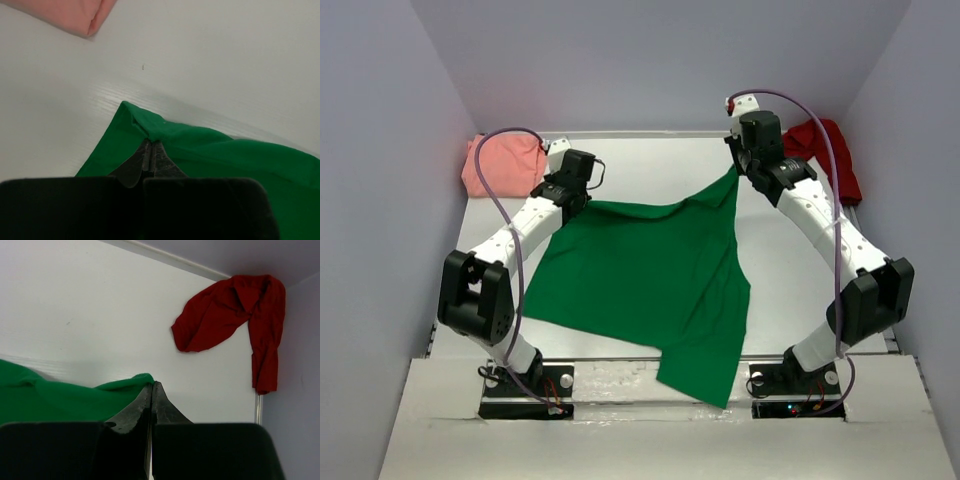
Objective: Fold and stack the t-shirts
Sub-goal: Flatten the tshirt out, then fold the tshirt
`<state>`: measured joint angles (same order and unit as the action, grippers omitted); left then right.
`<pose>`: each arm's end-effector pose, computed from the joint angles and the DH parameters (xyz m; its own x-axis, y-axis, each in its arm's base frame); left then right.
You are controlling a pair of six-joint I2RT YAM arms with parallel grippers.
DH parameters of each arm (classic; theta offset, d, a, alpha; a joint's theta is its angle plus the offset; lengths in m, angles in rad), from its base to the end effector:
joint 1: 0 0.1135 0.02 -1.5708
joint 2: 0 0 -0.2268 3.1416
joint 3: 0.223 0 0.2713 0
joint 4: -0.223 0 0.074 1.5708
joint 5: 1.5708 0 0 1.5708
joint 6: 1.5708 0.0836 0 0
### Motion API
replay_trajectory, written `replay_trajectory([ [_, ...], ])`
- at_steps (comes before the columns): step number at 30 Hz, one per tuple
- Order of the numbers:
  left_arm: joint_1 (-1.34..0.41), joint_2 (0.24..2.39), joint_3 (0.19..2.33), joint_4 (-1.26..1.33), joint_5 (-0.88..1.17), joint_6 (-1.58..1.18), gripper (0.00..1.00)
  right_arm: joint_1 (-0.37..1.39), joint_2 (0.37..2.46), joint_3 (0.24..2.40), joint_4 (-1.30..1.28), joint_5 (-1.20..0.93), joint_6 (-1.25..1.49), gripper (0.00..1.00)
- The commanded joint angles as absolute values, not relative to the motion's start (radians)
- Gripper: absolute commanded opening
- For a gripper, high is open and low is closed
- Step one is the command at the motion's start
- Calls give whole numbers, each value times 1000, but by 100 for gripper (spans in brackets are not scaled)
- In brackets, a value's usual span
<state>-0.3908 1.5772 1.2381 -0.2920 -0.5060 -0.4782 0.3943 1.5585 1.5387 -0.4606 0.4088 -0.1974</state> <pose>0.3943 -0.1186 0.2221 -0.4712 -0.2412 -0.8484 -0.2764 0.9538 -0.1176 0.3974 0.1294 0.3254 -0.4131 -0.3668 -0.8336 -0.1102 0.9287 -0.3541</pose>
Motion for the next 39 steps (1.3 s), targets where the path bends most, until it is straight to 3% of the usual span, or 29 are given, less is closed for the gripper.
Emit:
replay_trajectory([
  [1,-338,1595,1267,-245,-522,-526,0,359,1618,1604,-397,399,-195,0],
  [14,-164,1652,1396,-299,-457,-508,0,267,1784,1838,-419,299,-215,0],
  [29,-48,1804,1560,-331,-342,-474,0,215,2127,2272,-569,195,-238,0],
  [39,-40,1893,1646,-359,-241,-463,0,215,2086,2148,-581,170,-192,0],
])
